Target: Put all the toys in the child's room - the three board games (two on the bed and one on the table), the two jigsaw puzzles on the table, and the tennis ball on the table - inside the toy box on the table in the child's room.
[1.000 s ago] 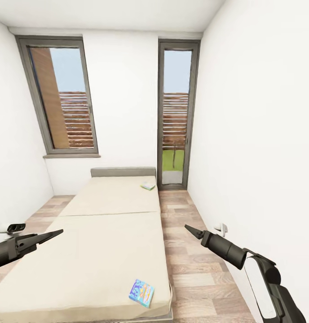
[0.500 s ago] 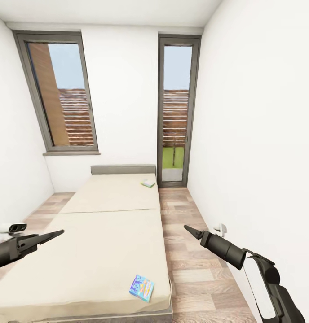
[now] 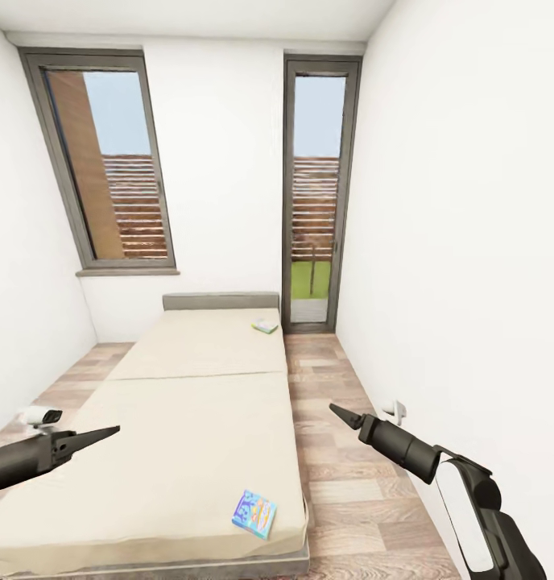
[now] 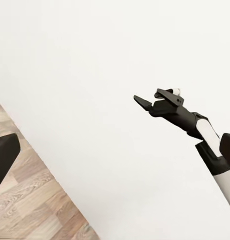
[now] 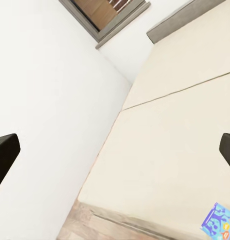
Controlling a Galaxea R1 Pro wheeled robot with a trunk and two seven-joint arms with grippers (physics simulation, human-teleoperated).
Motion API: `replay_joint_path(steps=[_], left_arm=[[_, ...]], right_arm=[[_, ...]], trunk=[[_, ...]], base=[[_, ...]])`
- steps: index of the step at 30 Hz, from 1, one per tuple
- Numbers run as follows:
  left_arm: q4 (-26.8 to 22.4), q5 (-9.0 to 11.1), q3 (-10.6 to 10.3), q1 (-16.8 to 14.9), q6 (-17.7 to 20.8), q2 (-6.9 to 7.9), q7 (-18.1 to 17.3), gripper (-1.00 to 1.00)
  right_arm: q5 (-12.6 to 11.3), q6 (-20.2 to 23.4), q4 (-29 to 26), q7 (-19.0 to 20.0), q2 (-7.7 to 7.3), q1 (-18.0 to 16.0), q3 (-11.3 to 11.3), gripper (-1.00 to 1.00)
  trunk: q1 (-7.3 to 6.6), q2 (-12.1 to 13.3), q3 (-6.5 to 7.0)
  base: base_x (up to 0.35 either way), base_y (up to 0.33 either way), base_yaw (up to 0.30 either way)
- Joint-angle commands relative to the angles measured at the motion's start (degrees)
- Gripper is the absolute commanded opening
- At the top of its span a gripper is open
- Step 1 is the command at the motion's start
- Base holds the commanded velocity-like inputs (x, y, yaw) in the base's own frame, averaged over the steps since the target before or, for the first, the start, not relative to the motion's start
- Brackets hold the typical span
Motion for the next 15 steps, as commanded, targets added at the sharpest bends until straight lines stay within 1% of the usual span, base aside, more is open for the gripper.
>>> replay_joint_path(steps=[1, 5, 6, 12, 14, 15], left_arm=[[0.0, -0.1, 0.0, 0.0, 0.6, -0.16, 0.2, 1.00], [0.4, -0.4, 0.0, 0.0, 0.6, -1.60, 4.6, 1.00], [0.9, -0.4, -0.1, 0.0, 0.5, -2.38, 7.3, 1.00], [2.3, -0.4, -0.1, 0.0, 0.3, -4.46, 15.1, 1.00], [2.7, -0.4, -0.3, 0.0, 0.3, -5.08, 17.3, 1.00], [3.2, -0.5, -0.7, 0.0, 0.3, -5.66, 19.1, 1.00]], right_arm=[[-0.2, 0.4, 0.0, 0.1, 0.01, 0.0, -0.1, 1.00], [-0.2, 0.4, 0.0, 0.1, 0.00, 0.0, -0.2, 1.00], [-0.1, 0.4, 0.0, 0.1, 0.00, 0.0, -0.2, 1.00], [0.2, 0.1, 0.0, 0.1, 0.00, 0.0, -0.2, 1.00], [0.2, 0.0, 0.0, 0.1, 0.00, 0.0, -0.2, 1.00], [0.2, 0.0, 0.0, 0.1, 0.00, 0.0, -0.3, 1.00]], trunk=[[0.24, -0.5, -0.30], [1.12, -2.1, -1.19], [1.34, -2.5, -1.38], [2.66, -4.9, -2.52], [3.10, -5.7, -2.88], [3.32, -6.1, -3.06]], base=[[0.000, 0.000, 0.000], [0.000, 0.000, 0.000], [0.000, 0.000, 0.000], [0.000, 0.000, 0.000], [0.000, 0.000, 0.000], [0.000, 0.000, 0.000]])
